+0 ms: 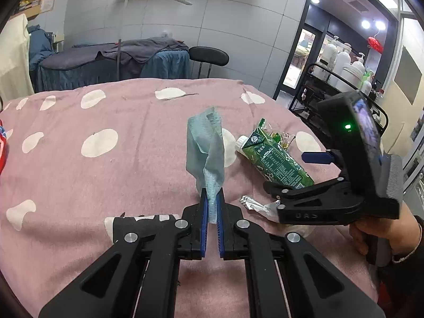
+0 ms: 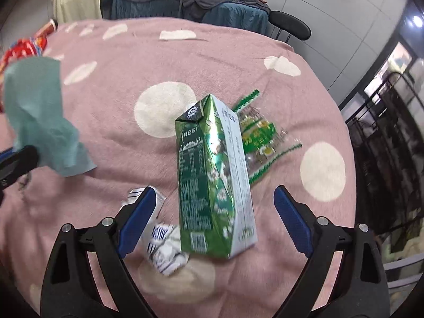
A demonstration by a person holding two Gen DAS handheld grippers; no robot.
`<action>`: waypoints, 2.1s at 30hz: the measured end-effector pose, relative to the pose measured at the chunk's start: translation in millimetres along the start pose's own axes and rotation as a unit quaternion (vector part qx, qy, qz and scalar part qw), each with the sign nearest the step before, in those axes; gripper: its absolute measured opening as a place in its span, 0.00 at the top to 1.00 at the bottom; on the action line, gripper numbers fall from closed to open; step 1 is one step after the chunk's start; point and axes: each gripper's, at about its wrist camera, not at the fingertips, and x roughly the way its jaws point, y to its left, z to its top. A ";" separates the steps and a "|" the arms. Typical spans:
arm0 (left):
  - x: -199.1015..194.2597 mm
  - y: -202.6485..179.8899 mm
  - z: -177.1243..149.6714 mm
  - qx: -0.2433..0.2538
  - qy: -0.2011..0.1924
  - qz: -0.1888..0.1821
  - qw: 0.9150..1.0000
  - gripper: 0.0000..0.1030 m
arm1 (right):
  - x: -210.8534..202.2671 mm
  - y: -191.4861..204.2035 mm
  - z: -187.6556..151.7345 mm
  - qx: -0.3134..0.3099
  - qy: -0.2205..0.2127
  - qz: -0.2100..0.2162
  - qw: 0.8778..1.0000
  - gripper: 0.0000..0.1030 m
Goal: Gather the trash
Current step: 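Grasp the green milk carton with the right tool and lift it, then carry both items to the brown bin while the right tool lowers the carton inside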
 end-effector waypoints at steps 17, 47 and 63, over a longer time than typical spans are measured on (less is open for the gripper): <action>-5.3 -0.1 -4.3 -0.003 0.001 -0.014 1.000 0.93 | -10.7 -24.3 -1.8 0.033 -0.021 0.043 0.998 0.51; -8.1 -155.3 -16.1 0.102 0.007 -0.164 0.981 0.93 | -143.1 -164.2 -197.4 0.284 -0.148 0.028 0.947 0.51; 12.3 -240.6 -25.1 0.154 0.040 -0.238 0.958 0.93 | -83.1 -224.3 -282.8 0.359 -0.035 -0.031 0.932 0.51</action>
